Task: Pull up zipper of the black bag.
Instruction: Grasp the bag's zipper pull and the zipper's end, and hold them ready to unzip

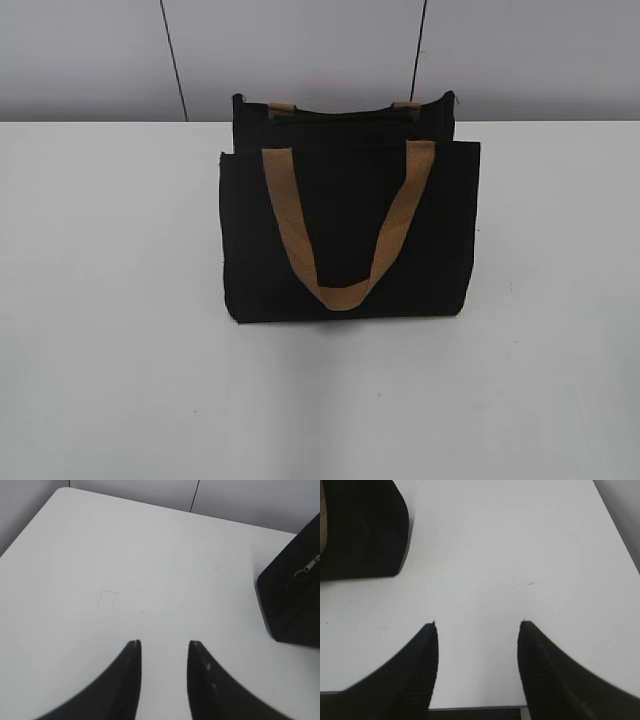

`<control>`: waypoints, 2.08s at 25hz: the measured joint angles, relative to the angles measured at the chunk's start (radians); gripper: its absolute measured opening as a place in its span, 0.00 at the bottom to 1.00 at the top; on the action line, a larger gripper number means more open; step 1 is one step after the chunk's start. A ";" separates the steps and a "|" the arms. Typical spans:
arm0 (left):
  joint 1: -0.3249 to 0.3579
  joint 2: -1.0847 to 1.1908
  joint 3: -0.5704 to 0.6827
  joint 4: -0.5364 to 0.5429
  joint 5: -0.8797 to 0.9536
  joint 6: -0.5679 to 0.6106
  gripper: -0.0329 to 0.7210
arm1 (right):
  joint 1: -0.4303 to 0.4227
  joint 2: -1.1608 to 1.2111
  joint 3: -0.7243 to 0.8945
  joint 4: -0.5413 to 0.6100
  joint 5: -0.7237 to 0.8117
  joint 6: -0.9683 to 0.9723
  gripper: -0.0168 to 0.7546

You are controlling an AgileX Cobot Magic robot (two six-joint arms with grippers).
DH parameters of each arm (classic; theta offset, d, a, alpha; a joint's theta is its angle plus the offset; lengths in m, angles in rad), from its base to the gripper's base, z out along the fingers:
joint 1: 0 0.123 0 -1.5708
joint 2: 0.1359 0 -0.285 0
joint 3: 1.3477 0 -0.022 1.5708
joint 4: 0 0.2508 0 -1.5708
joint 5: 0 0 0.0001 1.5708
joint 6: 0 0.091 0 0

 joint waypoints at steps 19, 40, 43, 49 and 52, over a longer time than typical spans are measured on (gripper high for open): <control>0.000 0.036 -0.007 0.000 -0.020 0.000 0.36 | 0.000 0.000 0.000 0.000 0.000 0.000 0.54; -0.123 0.724 -0.071 0.011 -0.826 0.012 0.36 | 0.000 0.000 0.000 0.003 0.000 0.000 0.54; -0.135 0.853 -0.070 0.016 -0.970 0.012 0.36 | 0.000 0.000 0.000 0.003 0.000 0.000 0.54; -0.185 1.016 -0.015 0.087 -1.305 0.012 0.36 | 0.000 0.000 0.000 0.004 0.000 0.000 0.54; -0.228 1.115 0.006 0.117 -1.409 0.014 0.36 | 0.000 0.000 0.000 0.004 0.000 0.000 0.54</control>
